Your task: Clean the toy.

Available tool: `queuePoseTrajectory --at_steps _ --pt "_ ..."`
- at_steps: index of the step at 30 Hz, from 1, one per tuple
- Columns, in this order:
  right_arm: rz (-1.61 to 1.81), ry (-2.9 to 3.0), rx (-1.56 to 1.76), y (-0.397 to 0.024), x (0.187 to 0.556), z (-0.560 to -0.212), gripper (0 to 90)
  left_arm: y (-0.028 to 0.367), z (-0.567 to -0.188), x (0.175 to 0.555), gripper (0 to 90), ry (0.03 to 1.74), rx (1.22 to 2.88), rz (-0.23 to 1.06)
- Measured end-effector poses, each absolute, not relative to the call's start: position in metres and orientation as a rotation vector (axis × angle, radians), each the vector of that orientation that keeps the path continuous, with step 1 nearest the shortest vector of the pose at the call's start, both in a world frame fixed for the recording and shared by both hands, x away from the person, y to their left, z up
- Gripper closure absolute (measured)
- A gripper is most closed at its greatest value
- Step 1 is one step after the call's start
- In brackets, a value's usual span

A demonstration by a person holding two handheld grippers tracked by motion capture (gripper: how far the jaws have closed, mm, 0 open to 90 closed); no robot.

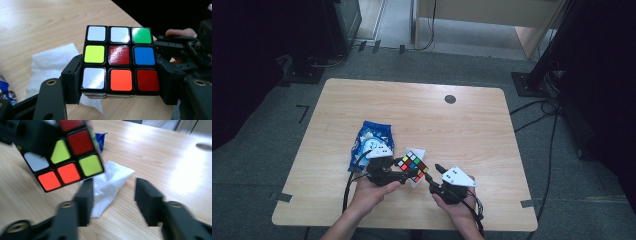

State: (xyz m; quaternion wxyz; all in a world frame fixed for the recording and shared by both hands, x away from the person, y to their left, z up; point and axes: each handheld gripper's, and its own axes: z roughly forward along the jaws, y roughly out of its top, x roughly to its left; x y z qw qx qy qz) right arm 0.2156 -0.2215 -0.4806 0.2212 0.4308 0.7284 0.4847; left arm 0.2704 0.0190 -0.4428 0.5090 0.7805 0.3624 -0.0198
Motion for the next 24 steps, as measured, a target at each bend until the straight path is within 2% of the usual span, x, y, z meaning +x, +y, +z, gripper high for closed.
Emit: queuePoseTrajectory --at_steps 1,3,6,9,10,12,15,21,22,24 --pt "1.34 2.013 1.191 -0.221 0.216 -0.481 63.6 0.02 -0.442 0.27 34.1 0.868 1.875 -0.045" --pt "1.426 2.017 1.235 -0.228 0.217 -0.48 75.9 0.019 -0.442 0.268 34.1 0.847 1.864 -0.026" --pt "1.496 2.04 1.244 -0.231 0.217 -0.478 77.2 0.018 -0.441 0.266 34.1 0.82 1.859 0.022" --pt "1.477 1.974 1.283 -0.23 0.215 -0.474 68.4 0.019 -0.444 0.264 34.1 0.808 1.846 0.088" --pt "1.504 1.925 1.319 -0.232 0.214 -0.471 63.0 0.02 -0.445 0.263 34.1 0.811 1.839 0.108" --pt "1.506 1.901 1.322 -0.233 0.214 -0.469 61.7 0.021 -0.448 0.263 34.1 0.812 1.83 0.153" --pt "1.579 1.823 1.395 -0.238 0.216 -0.46 54.9 0.021 -0.455 0.261 34.1 0.803 1.824 0.211" --pt "1.793 1.727 1.679 -0.238 0.229 -0.448 30.7 0.014 -0.461 0.255 34.2 0.769 1.833 0.278" --pt "1.874 1.73 1.782 -0.234 0.235 -0.447 23.5 0.012 -0.461 0.251 34.1 0.749 1.834 0.302" --pt "1.879 1.739 1.801 -0.232 0.237 -0.447 20.1 0.01 -0.461 0.249 34.1 0.727 1.836 0.319"
